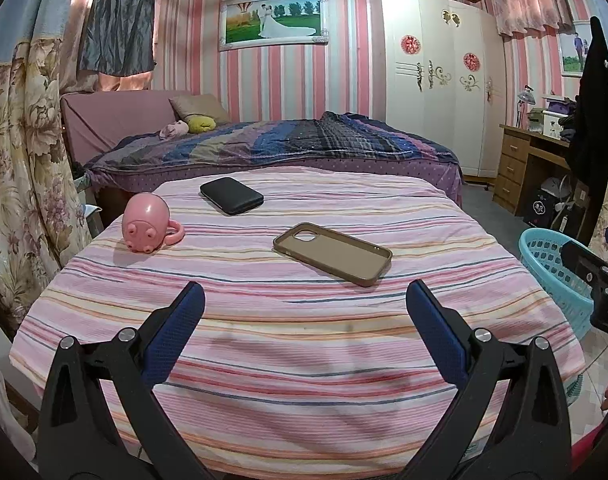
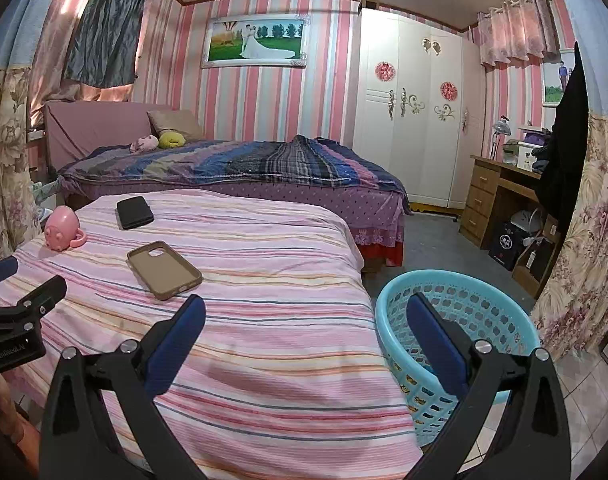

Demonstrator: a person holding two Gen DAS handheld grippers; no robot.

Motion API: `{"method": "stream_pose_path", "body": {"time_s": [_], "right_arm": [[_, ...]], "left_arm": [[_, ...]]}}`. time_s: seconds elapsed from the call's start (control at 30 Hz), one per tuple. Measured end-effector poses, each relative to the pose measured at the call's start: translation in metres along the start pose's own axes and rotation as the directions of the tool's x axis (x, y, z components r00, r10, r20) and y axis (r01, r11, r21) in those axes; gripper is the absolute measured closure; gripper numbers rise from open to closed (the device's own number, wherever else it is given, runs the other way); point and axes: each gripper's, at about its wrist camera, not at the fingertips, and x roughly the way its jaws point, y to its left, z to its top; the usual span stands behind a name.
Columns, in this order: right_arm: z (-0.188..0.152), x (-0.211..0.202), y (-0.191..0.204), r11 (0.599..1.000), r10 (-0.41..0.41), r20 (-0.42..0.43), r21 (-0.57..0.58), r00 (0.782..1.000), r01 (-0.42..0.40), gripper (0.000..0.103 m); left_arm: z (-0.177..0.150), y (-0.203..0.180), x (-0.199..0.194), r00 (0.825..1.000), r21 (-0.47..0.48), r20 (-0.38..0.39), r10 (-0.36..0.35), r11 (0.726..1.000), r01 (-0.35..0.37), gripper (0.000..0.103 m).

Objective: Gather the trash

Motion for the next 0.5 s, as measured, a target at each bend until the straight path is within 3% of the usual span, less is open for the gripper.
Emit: {"method": "stream_pose_path", "body": {"time_s": [0.5], "right_arm": [[-0.0021, -0.0031, -0.0007, 1.000, -0.001, 0.009, -0.006, 1.000, 0.001, 0.005]], "left_arm": [[-0.0017, 0.0003, 0.0011, 1.000, 0.008, 0.010, 0.013, 1.000, -0.013, 0.006]]}}
